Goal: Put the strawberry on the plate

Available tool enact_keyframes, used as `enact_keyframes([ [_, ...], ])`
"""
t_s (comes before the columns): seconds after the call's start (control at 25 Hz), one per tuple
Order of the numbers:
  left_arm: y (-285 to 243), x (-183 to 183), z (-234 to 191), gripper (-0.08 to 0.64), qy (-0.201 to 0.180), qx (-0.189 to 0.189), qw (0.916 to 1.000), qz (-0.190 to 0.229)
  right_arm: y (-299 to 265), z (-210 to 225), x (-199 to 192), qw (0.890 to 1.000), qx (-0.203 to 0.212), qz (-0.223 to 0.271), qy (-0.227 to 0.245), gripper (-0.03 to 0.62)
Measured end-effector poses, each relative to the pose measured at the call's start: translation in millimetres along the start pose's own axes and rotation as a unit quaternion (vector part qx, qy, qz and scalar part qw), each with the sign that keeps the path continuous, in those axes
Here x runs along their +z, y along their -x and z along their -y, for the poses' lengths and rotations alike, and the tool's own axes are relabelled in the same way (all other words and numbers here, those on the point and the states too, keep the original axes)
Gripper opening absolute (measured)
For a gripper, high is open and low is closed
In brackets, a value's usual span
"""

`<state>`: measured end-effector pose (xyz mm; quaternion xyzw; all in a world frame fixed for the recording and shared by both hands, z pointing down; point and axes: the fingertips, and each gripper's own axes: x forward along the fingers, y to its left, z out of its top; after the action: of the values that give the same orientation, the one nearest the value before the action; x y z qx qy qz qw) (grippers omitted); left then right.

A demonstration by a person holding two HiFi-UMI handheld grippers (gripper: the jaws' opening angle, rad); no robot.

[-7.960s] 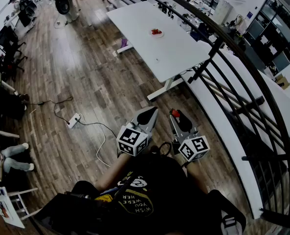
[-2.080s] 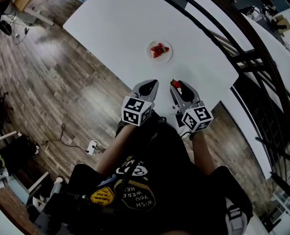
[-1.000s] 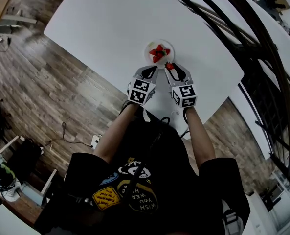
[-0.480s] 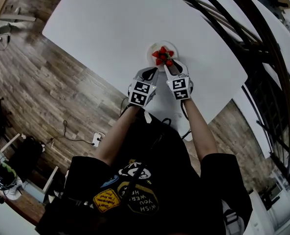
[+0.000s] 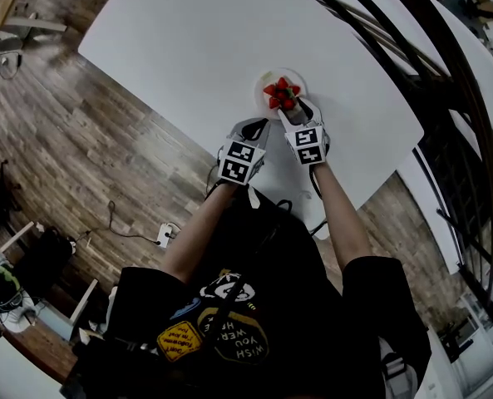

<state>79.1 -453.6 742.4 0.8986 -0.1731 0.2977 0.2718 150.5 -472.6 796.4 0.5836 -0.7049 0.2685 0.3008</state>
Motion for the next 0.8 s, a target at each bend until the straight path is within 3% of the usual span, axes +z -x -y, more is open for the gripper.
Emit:
enact_keyframes([
  [0.12,10,3,4,0.002,0.002,0.0,0.9999,0.013,19,1,10,1.0,-0.008,0.03,0.0,0.236],
  [0.28,28,13,20,0.0,-0.01,-0.004,0.9994,0.033,69,2,37,0.995,-0.03,0.095,-0.021,0.136],
  [0.48,61,41,43,0.0,-0.02,0.008,0.9961,0.086,141,2,70,0.981,-0.061,0.179,-0.047,0.03],
  [0.64,96,70,67,0.002,-0.026,0.027,0.9886,0.146,196,0,81,0.97,-0.073,0.225,-0.054,0.003],
  [0.8,134,77,102,0.002,-0.045,0.018,0.9816,0.184,242,-13,78,0.963,-0.068,0.253,-0.064,0.003],
])
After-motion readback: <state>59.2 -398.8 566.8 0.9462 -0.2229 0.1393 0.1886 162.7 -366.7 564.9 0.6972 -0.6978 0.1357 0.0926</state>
